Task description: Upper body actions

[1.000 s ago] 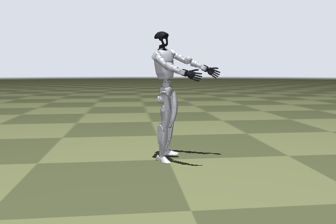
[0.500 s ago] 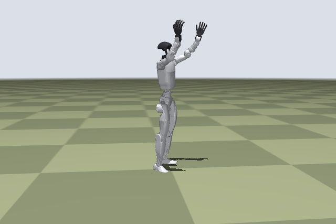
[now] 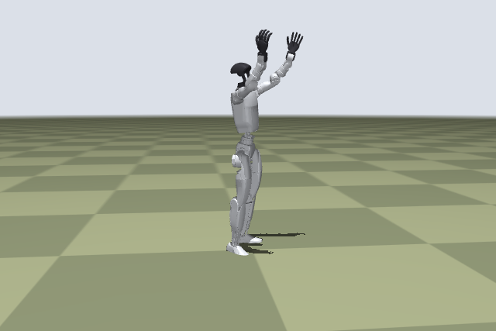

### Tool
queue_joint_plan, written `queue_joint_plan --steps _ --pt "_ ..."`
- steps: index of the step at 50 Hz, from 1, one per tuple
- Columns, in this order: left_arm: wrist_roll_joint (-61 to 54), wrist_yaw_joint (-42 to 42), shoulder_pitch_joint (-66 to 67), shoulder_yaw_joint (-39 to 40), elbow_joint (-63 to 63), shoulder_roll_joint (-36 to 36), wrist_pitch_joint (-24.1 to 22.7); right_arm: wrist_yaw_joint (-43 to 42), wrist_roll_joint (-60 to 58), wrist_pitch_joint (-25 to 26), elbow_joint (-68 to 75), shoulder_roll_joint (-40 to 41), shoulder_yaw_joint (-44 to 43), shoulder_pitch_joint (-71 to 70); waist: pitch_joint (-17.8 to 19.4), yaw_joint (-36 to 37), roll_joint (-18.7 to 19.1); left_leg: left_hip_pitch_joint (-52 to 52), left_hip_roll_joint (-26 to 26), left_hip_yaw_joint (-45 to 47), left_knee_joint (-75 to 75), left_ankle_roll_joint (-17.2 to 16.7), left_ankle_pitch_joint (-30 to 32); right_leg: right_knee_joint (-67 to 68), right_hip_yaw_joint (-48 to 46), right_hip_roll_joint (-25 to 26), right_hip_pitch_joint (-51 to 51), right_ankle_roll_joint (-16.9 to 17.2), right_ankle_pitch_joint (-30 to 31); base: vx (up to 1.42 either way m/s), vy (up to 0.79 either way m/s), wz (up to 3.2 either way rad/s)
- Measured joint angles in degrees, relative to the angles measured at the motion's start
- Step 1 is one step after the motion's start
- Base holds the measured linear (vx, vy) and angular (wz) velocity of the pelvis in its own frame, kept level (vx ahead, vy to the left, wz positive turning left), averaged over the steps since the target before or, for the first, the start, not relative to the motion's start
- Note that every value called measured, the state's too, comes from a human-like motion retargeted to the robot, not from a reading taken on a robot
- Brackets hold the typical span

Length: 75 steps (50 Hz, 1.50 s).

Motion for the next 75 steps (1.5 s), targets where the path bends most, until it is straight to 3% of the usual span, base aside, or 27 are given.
queue_joint_plan --steps 12,18,28,33,38,41,44,49,53,57,62,66,70,75 --pt "4.7 0.9 9.3 1.6 1.8 1.2 1.7 3.8 -5.6 0.3 0.7 0.9 -3.0 10.2 -2.0 -0.2 0.4 -0.5 0.1 0.3 0.3 0.2 0.1 -0.1 -0.3 0.3 -0.3 -0.3 0.4 0.01 0.00 -0.01" --pt "3.1 -0.4 25.2 7.1 2.6 2.0 4.7 7.4 -15.0 0.5 -0.7 8.7 -10.6 26.4 -2.8 -2.9 1.9 1.1 -0.4 0.6 0.3 0.4 0.2 -0.1 0.0 0.2 0.9 -0.6 0.6 0.11 0.02 -0.07" --pt "0.5 -9.2 58.7 18.1 0.1 -4.9 10.2 24.3 -23.4 4.5 1.0 26.8 -27.1 56.8 3.3 -7.8 0.6 4.5 -1.5 -0.1 0.7 0.9 0.5 -0.1 -0.9 -0.1 4.9 -1.0 0.8 -0.05 -0.02 0.06" --pt "-9.9 -19.6 76.0 22.9 6.9 -12.5 11.4 35.1 -36.1 7.5 11.1 32.1 -24.6 72.3 6.3 -9.4 -0.1 5.4 -1.7 -0.2 0.5 1.0 0.7 -0.1 -1.1 -0.4 5.5 -1.0 1.0 -0.01 0.02 0.01" --pt "-15.0 -33.6 91.5 30.7 17.3 -21.8 18.1 39.7 -59.2 12.3 24.2 36.8 -20.0 87.5 10.5 -11.3 0.0 6.8 -2.0 -0.1 -0.1 1.0 0.8 -0.2 -1.3 -0.7 6.4 -0.9 1.2 0.03 0.10 -0.04" --pt "-14.0 -36.9 98.3 31.2 23.0 -26.1 22.6 36.7 -70.7 19.7 32.3 38.1 -18.7 93.4 14.5 -12.5 -0.1 8.5 -2.0 -0.2 -0.3 1.0 0.9 -0.1 -1.2 -0.8 7.8 -0.9 1.3 0.02 0.17 -0.07" --pt "-9.1 -40.2 102.1 30.0 28.1 -30.3 27.0 29.8 -73.9 25.6 38.5 38.0 -23.0 98.0 18.4 -12.4 0.4 9.7 -1.8 -0.2 -0.6 1.1 1.0 -0.1 -1.3 -0.7 9.0 -0.7 1.4 -0.03 0.21 -0.01" --pt "-1.6 -45.6 108.2 30.9 29.9 -35.2 32.2 29.6 -63.2 25.9 41.0 38.0 -30.6 106.3 19.6 -13.1 0.6 8.3 -1.9 -0.5 -0.7 1.0 1.2 -0.5 -1.9 -1.0 8.1 -0.4 1.5 0.02 0.09 0.06" --pt "0.1 -40.8 112.6 30.6 30.1 -37.5 30.7 29.6 -57.0 25.4 40.1 37.7 -32.9 111.5 18.6 -12.7 0.6 7.5 -2.1 -0.7 -0.8 1.0 1.4 -0.7 -2.1 -1.2 7.4 -0.2 1.5 0.08 0.00 0.06" --pt "1.2 -36.5 115.4 29.8 29.2 -39.1 28.6 26.3 -56.9 24.3 39.2 37.0 -29.3 113.4 19.0 -12.1 0.3 7.8 -2.1 -0.4 -0.8 0.9 1.3 -0.7 -1.8 -1.2 7.5 -0.4 1.4 0.02 0.00 -0.01" --pt "2.3 -39.0 115.7 30.5 26.8 -40.0 29.9 24.4 -63.9 21.7 37.4 36.6 -23.7 112.8 21.2 -12.9 0.0 9.1 -2.4 -1.0 -0.6 1.2 1.4 -1.2 -2.3 -0.8 9.2 -0.7 1.6 0.00 0.00 -0.06" --pt "3.7 -35.8 114.6 29.2 25.8 -39.8 30.5 23.4 -59.7 20.8 35.6 38.4 -23.7 112.0 21.9 -8.8 -0.1 9.4 -2.1 2.4 -0.5 1.6 1.4 -0.8 1.0 -0.1 8.9 -1.0 1.8 0.00 -0.02 -0.61" --pt "4.8 -31.3 113.3 27.0 25.7 -39.4 28.8 20.2 -54.1 22.9 33.1 41.7 -24.0 110.7 22.3 -18.1 -0.1 9.1 -2.9 -7.4 -0.1 1.0 2.3 -2.2 -8.5 -1.9 11.1 0.0 2.7 0.00 -0.04 2.10" --pt "6.4 -29.9 112.4 25.6 26.4 -39.4 27.8 14.4 -67.9 25.5 32.8 40.8 -19.8 108.9 22.0 -24.8 -0.4 8.7 -4.4 -13.8 0.2 1.2 3.2 -3.8 -15.4 -1.9 12.8 -0.3 3.3 0.00 -0.02 1.23"
